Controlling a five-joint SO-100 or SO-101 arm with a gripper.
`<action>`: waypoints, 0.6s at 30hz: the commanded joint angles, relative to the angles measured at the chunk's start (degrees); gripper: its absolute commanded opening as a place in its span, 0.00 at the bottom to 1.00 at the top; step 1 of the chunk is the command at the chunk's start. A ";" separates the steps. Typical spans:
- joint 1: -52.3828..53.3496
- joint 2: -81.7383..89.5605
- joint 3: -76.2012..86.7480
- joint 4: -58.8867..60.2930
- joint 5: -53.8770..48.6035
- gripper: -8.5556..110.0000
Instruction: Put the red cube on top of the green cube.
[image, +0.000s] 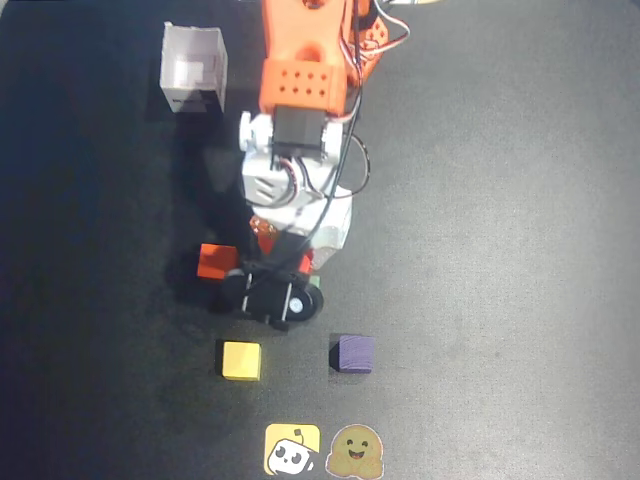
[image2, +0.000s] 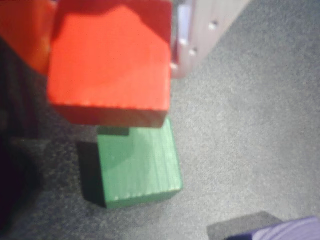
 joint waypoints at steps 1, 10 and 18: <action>0.18 -0.70 -4.39 -1.32 -0.18 0.11; 0.18 -5.01 -8.09 -2.55 -2.11 0.11; -0.09 -6.68 -8.17 -3.87 -5.01 0.11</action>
